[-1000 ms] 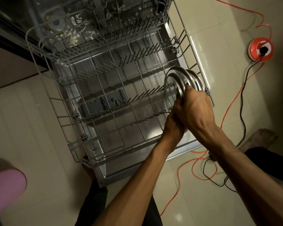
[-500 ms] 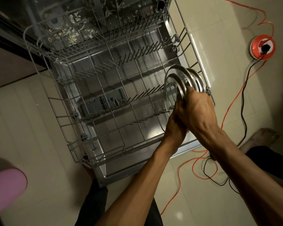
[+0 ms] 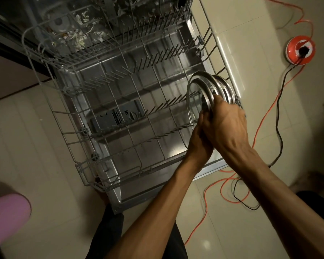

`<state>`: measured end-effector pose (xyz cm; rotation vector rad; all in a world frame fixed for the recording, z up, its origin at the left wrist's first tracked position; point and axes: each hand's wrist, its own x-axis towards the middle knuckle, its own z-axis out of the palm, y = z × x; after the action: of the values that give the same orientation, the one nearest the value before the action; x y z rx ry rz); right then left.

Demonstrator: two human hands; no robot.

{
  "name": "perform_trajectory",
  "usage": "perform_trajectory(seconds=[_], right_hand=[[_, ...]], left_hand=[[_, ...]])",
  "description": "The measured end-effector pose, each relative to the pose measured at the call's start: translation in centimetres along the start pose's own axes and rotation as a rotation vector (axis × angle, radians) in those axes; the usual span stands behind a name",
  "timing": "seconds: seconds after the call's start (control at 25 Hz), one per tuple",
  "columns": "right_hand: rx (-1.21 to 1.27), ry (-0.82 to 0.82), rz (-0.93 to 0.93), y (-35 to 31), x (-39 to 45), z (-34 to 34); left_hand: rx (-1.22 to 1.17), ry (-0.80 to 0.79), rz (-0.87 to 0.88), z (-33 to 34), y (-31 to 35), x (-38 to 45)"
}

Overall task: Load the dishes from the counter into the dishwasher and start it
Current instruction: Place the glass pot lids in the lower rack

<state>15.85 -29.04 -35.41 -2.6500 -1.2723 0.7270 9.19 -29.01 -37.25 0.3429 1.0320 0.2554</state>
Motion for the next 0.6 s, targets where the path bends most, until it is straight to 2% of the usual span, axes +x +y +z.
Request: perform_trajectory(seconds=[0.16,0.28,0.36,0.48,0.52,0.6], right_hand=[[-0.012,0.020,-0.010,-0.1,0.4,-0.8],[-0.017,0.001,-0.031,-0.3,-0.1,-1.0],[-0.021,-0.021,-0.024,-0.5,-0.1,-1.1],[-0.070,-0.072,-0.036,-0.8,0.1,-1.0],[-0.088,-0.083,-0.050,-1.1,0.1,-0.9],[-0.092,-0.067,-0.051,-1.5,0.1,-0.7]], left_hand=[[0.034,-0.038,0.018,0.2,0.0,0.2],[0.174,0.005,0.037,0.1,-0.1,0.2],[0.176,0.005,0.036,-0.2,-0.2,0.6],[0.139,0.013,-0.085,-0.5,-0.5,0.5],[0.211,0.014,-0.087,-0.7,-0.5,0.3],[0.330,0.000,0.013,-1.3,-0.5,0.3]])
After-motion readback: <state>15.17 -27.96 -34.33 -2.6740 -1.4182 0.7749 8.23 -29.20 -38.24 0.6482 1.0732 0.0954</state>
